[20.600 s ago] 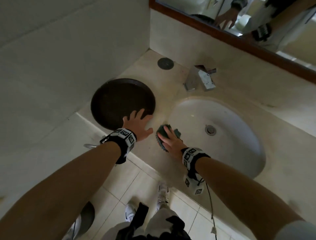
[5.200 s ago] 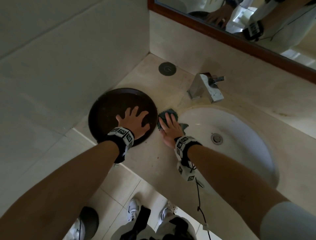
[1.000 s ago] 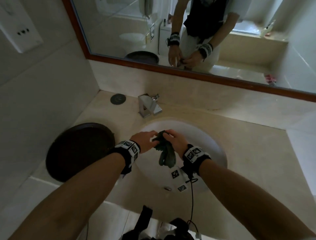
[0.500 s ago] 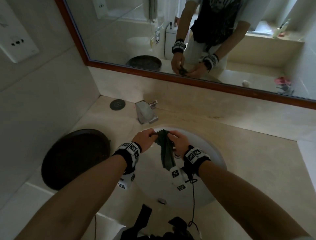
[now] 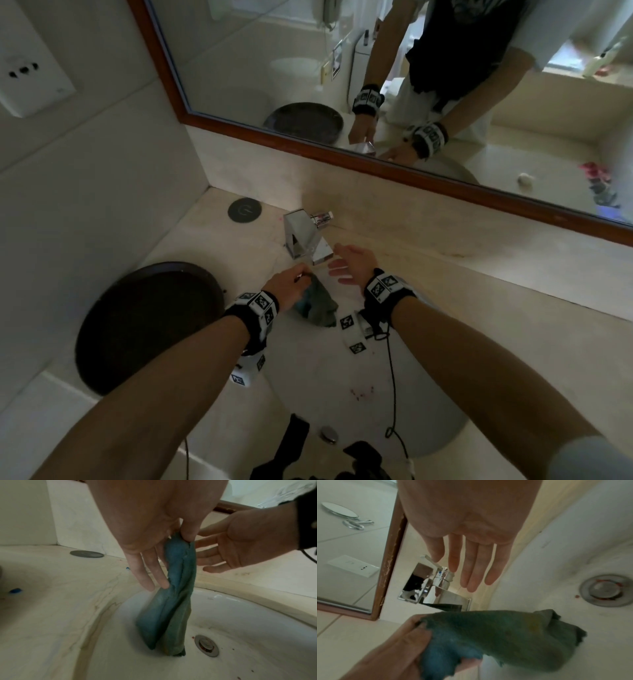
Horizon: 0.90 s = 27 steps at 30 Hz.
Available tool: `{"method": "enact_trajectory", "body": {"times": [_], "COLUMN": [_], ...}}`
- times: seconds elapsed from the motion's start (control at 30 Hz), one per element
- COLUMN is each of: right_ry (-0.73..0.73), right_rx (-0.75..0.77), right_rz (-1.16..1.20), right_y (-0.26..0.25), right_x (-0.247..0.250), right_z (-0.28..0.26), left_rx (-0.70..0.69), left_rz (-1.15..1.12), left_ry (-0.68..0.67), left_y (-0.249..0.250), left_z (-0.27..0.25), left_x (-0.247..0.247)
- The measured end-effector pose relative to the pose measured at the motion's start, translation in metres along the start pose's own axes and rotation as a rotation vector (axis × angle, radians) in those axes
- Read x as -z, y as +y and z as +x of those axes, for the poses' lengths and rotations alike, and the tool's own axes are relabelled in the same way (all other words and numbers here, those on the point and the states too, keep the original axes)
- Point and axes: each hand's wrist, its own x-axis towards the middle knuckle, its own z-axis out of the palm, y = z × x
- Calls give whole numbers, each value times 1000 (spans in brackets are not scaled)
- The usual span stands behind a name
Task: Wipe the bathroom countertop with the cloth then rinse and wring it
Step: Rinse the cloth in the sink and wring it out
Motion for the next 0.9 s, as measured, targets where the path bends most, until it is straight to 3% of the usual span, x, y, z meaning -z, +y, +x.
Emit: {"method": "enact_trajectory", "body": {"times": [0.27,0.4,0.9], "right_ry": [-25,95,133], "right_rx": [-76,39,49], "right_rz": [184,-17,-71], "right_y": [-33,-35,-32], "right_x": [-20,-22,-11], "right_z": [27,38,49], "left_rx": [33,45,43], "left_rz": [26,46,88], "left_ry": [22,41,42], "left_y": [-12,-16,-14], "left_z": [9,12,24], "left_x": [10,12,12]}}
